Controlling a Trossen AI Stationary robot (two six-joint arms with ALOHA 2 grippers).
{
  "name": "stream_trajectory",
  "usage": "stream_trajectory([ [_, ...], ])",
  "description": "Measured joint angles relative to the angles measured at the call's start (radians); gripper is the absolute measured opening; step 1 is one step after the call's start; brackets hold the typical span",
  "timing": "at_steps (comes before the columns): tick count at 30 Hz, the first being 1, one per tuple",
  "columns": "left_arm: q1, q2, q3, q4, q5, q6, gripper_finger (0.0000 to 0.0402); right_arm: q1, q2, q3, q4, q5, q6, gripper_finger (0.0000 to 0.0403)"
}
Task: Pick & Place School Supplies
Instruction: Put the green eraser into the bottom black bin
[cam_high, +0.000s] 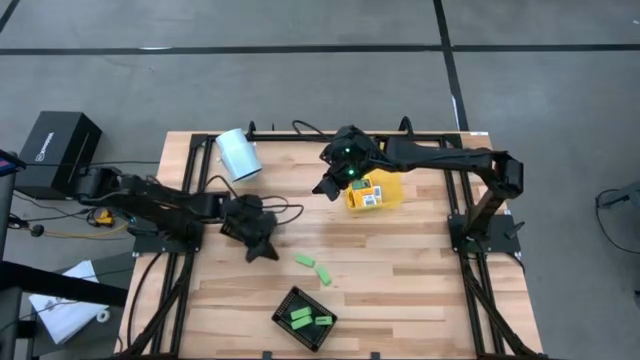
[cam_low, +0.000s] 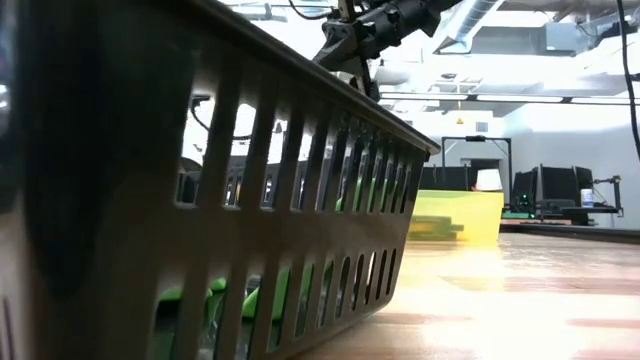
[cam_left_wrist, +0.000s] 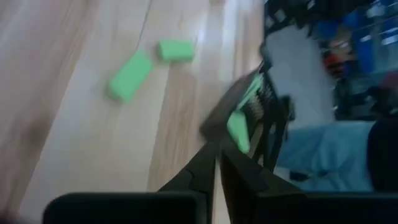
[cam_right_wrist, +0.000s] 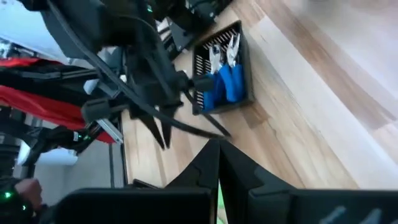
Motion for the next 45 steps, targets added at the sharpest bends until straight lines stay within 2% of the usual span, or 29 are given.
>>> stream_trajectory([
  [4,0.004,-0.101,0.001,-0.231,-0.053,-0.014,0.0003,-0.010,-0.009,-0.002,-0.034,-0.003,-0.042,0.0000],
  [8,0.013,-0.220,0.000,-0.474,-0.059,-0.040,0.0001,-0.011,-0.011,-0.002,-0.061,-0.014,-0.070,0.0000],
  [16,-0.027,-0.397,0.001,-0.735,-0.025,-0.194,0.0001,-0.013,-0.011,-0.002,-0.071,-0.030,-0.125,0.0000],
  [20,-0.049,-0.406,0.001,-0.876,-0.034,-0.219,0.0001,-0.027,-0.011,-0.002,-0.074,-0.039,-0.144,0.0000],
  [23,-0.050,-0.370,0.000,-0.953,-0.084,-0.200,0.0001,-0.043,-0.011,-0.002,-0.067,-0.056,-0.154,0.0000],
  [28,-0.048,-0.281,0.000,-0.968,-0.232,-0.189,0.0000,-0.066,-0.012,-0.002,-0.062,-0.076,-0.159,0.0000],
  [37,-0.002,-0.123,0.000,-0.944,-0.418,-0.148,0.0000,-0.082,-0.048,0.000,-0.060,-0.082,-0.160,0.0000],
  [45,0.138,-0.106,0.000,-0.713,-0.494,-0.131,0.0000,-0.097,-0.057,-0.002,-0.071,-0.081,-0.168,0.0000],
])
